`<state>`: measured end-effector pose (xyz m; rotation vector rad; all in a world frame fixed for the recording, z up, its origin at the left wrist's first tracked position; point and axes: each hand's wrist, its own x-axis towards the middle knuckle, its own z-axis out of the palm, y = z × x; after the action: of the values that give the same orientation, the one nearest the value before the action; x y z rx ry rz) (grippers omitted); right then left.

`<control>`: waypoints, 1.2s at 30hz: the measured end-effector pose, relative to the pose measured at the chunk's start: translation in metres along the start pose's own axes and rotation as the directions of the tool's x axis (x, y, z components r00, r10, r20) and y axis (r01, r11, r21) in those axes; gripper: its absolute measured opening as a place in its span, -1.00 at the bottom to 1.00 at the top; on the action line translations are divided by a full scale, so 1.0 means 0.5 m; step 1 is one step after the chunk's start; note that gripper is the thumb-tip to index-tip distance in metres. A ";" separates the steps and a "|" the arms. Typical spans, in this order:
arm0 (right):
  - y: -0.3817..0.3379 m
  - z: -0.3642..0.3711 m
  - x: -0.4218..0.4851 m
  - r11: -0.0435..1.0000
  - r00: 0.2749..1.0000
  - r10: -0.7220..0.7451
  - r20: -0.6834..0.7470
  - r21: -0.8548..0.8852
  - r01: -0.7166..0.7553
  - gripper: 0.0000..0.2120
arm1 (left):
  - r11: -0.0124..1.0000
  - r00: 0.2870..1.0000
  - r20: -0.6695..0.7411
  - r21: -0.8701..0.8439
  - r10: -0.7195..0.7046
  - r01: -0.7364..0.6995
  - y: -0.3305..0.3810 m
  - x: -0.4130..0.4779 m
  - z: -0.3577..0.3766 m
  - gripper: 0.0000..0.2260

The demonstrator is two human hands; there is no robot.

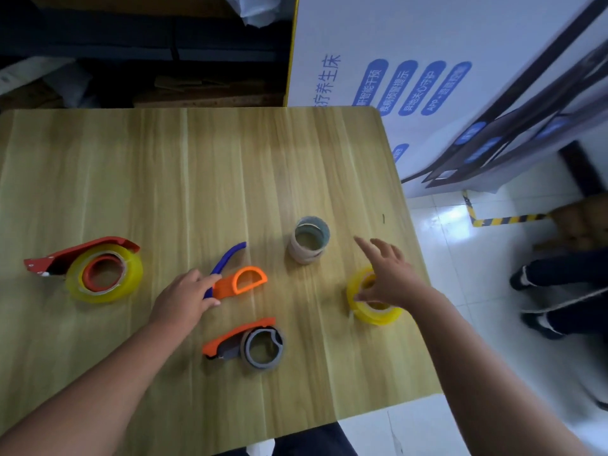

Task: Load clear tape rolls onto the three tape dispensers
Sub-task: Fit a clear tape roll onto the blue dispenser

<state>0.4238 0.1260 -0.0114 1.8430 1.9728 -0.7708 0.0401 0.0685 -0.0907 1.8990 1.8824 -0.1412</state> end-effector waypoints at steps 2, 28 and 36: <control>0.046 0.013 -0.023 0.991 0.990 -0.005 0.142 -0.134 0.024 0.24 | 1.000 1.000 -0.009 0.001 0.004 -0.004 -0.008 0.004 0.009 -0.51; -0.222 0.070 -0.049 0.955 0.951 -0.295 -0.090 -0.050 0.291 0.14 | 0.881 0.913 -0.307 -0.305 0.267 -0.361 0.120 -0.041 -0.034 -0.25; -0.287 0.105 -0.048 0.862 0.877 -0.481 -0.003 -0.185 0.472 0.19 | 0.913 0.914 -0.378 -0.306 0.144 -0.270 0.046 -0.059 -0.028 -0.26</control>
<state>0.2785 0.0733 -0.0164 1.2899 2.4825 -0.6491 0.0571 0.0477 -0.0613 1.9419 1.7442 0.6042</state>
